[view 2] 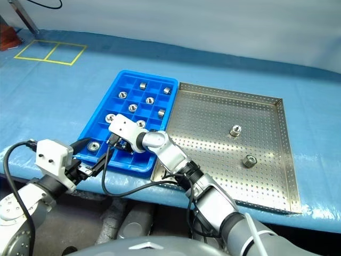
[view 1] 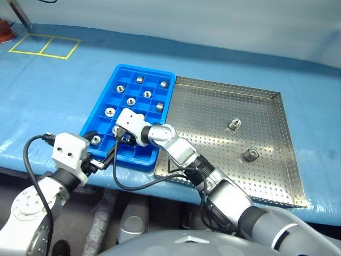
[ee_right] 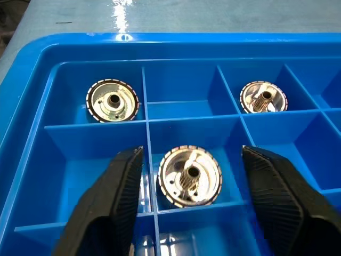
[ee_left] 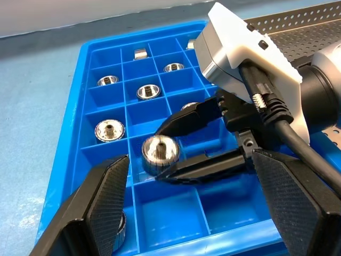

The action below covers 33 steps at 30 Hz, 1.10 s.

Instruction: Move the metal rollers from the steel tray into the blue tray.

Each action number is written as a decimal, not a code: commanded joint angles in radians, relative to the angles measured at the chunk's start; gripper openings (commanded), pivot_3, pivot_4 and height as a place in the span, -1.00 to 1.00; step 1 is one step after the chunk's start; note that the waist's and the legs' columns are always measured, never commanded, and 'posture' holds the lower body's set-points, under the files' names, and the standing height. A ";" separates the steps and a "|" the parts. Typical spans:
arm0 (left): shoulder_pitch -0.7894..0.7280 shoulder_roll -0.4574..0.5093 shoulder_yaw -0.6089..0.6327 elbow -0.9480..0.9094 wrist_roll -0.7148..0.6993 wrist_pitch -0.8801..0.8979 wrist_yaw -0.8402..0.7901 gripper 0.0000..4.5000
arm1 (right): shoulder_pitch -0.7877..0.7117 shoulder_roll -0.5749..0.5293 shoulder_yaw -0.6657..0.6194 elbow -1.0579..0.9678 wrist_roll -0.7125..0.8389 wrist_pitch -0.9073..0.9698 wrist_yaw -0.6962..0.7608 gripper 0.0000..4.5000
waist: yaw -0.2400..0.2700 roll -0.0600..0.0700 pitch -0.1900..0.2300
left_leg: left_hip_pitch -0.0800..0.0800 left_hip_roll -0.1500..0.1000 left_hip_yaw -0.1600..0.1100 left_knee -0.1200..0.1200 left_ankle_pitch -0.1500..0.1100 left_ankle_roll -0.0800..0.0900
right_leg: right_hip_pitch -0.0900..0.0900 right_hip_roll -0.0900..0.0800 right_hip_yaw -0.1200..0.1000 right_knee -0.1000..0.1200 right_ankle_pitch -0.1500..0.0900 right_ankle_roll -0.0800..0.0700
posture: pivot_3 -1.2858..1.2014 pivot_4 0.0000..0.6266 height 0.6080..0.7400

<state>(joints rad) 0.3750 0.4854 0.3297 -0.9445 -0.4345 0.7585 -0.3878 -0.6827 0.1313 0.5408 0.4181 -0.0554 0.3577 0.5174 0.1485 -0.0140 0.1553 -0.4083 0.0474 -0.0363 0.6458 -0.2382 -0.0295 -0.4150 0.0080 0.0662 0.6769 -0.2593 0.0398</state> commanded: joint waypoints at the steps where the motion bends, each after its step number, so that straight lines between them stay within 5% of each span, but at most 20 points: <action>1: -0.034 0.017 -0.021 -0.008 -0.012 -0.008 -0.004 0.80 | -0.004 0.049 -0.024 -0.076 0.008 0.005 -0.015 0.61 | -0.001 0.000 0.000 | 0.000 0.000 0.000 0.000 0.000 0.000 | 0.000 0.000 0.000 0.000 0.000 0.000 | 0.36 -0.52 1.00; 10: -0.257 0.071 -0.158 0.110 -0.019 -0.013 -0.064 0.80 | 0.129 -0.088 -0.201 -0.525 0.031 0.171 -0.098 0.61 | -0.017 0.000 0.000 | -0.001 -0.001 0.000 0.001 0.001 -0.001 | 0.000 -0.001 0.000 -0.001 0.000 0.000 | 0.21 -0.52 1.00; 24: -0.717 -0.013 -0.515 0.532 0.068 -0.150 -0.239 0.80 | 0.603 -0.413 -0.465 -1.158 0.028 0.521 -0.165 0.61 | -0.186 0.001 0.000 | -0.002 -0.002 0.002 0.002 -0.001 0.001 | 0.000 -0.001 0.003 -0.002 0.004 0.002 | -0.04 -0.52 1.00; 33: -0.805 -0.067 -0.640 0.668 0.126 -0.199 -0.328 0.80 | 0.801 -0.375 -0.648 -1.277 0.044 0.626 -0.258 0.61 | -0.248 0.001 0.000 | -0.001 -0.002 0.003 0.004 -0.001 0.001 | 0.001 0.000 0.006 0.000 0.002 0.007 | -0.10 -0.52 1.00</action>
<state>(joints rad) -0.4138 0.4286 -0.3011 -0.2762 -0.3191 0.5828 -0.7014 0.1156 -0.2555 -0.0793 -0.8184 -0.0239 0.9786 0.2779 -0.0998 -0.0130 0.1553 -0.4088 0.0458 -0.0332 0.6495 -0.2389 -0.0281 -0.4144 0.0080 0.0720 0.6777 -0.2573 0.0472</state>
